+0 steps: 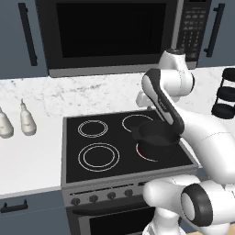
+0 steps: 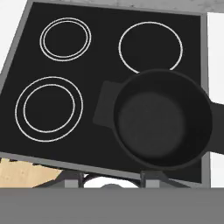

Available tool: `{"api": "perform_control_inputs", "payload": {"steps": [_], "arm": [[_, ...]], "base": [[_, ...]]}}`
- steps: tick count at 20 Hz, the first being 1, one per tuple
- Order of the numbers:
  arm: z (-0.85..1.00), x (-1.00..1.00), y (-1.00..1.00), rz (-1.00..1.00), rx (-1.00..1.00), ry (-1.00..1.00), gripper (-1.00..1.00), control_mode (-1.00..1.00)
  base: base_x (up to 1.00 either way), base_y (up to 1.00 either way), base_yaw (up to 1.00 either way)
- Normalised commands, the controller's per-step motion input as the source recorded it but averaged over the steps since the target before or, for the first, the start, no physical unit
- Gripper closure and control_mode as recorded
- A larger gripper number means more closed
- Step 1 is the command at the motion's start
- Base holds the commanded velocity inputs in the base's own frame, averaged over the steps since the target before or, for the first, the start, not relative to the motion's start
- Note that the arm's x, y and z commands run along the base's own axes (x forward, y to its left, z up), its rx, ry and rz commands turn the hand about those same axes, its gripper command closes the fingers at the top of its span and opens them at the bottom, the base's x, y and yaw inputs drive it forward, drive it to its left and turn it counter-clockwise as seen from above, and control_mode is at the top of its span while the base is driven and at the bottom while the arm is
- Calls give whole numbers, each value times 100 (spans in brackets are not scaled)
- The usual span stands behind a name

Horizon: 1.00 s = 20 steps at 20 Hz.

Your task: Put the squash and carrot in the pot. Retrieve the spatula and lightly stir the vegetables in the pot.

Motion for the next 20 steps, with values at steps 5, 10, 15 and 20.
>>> {"api": "perform_control_inputs", "payload": {"steps": [5, 10, 15, 20], "arm": [[-5, -8, -49, -1, 0, 0, -100, -100], [-27, -6, -100, -6, 0, 0, -100, -100], [-41, 0, -100, -10, 0, 2, -100, -100], [-46, -10, -100, -8, 0, 0, -100, -100]], "base": [[0, 0, 0], [0, 0, 0], [0, 0, 0], [0, 0, 0]]}}
